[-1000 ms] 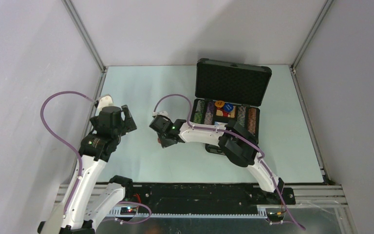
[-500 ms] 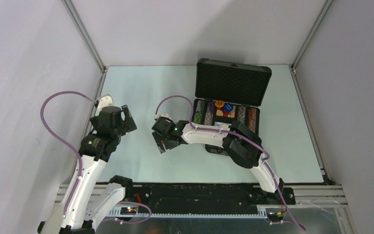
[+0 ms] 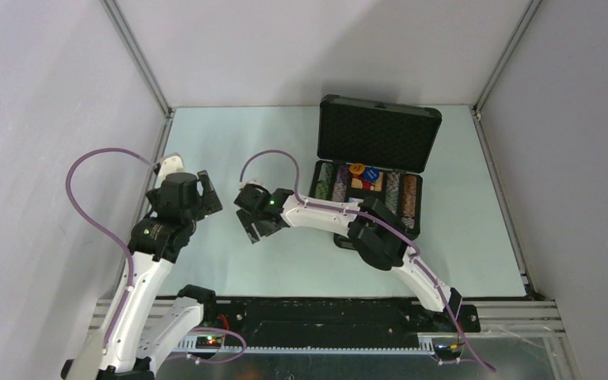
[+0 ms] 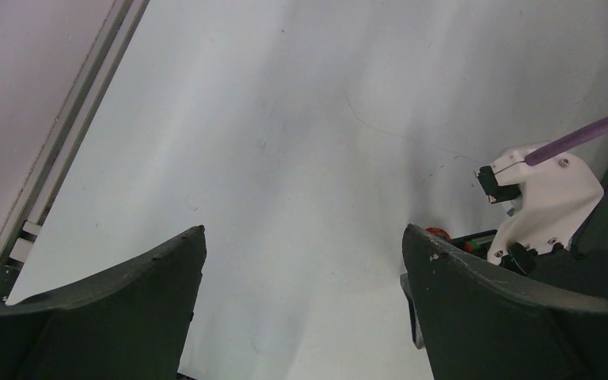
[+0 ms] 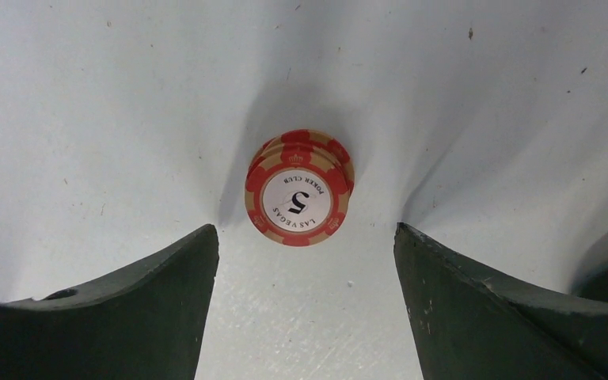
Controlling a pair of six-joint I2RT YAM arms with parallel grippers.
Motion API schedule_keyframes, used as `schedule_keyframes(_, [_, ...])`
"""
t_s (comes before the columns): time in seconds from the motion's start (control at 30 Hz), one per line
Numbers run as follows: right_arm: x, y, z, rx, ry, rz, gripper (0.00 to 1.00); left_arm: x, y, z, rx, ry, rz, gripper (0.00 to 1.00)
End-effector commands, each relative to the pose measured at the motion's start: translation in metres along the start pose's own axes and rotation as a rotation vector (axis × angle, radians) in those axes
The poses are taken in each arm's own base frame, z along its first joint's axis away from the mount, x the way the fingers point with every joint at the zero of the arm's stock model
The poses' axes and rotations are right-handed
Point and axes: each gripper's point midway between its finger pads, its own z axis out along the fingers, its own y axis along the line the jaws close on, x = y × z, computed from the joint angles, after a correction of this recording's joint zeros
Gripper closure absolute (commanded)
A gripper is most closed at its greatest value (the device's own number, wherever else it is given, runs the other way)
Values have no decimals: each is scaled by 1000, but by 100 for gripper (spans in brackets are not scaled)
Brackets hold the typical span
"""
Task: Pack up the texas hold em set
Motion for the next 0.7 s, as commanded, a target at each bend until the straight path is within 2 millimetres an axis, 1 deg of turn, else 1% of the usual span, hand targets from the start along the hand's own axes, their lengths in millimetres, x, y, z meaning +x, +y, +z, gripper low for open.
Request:
schedule_keyframes(0.0, [25, -9, 23, 30, 94, -17, 15, -4, 0, 2, 2, -15, 0, 2])
schedule_keyframes(0.1, [20, -7, 23, 28, 98, -26, 16, -4, 0, 2, 1, -14, 2, 2])
schedule_keyframes(0.13, [22, -8, 27, 32, 108, -31, 17, -4, 0, 2, 1, -14, 1, 2])
schedule_keyframes(0.17, [18, -7, 25, 28, 107, -33, 18, -4, 0, 2, -1, -15, 1, 2])
schedule_keyframes(0.2, [20, -7, 28, 29, 115, -35, 20, -3, 0, 2, 0, -14, 2, 2])
schedule_keyframes(0.3, [18, -5, 28, 22, 121, -40, 23, -4, 1, 2, -1, -14, 1, 2])
schedule_keyframes(0.47, [21, -6, 29, 22, 136, -43, 29, -3, 0, 2, 0, -14, 2, 2])
schedule_keyframes(0.67, [23, -6, 32, 16, 152, -48, 29, -4, 1, 2, -1, -15, 1, 2])
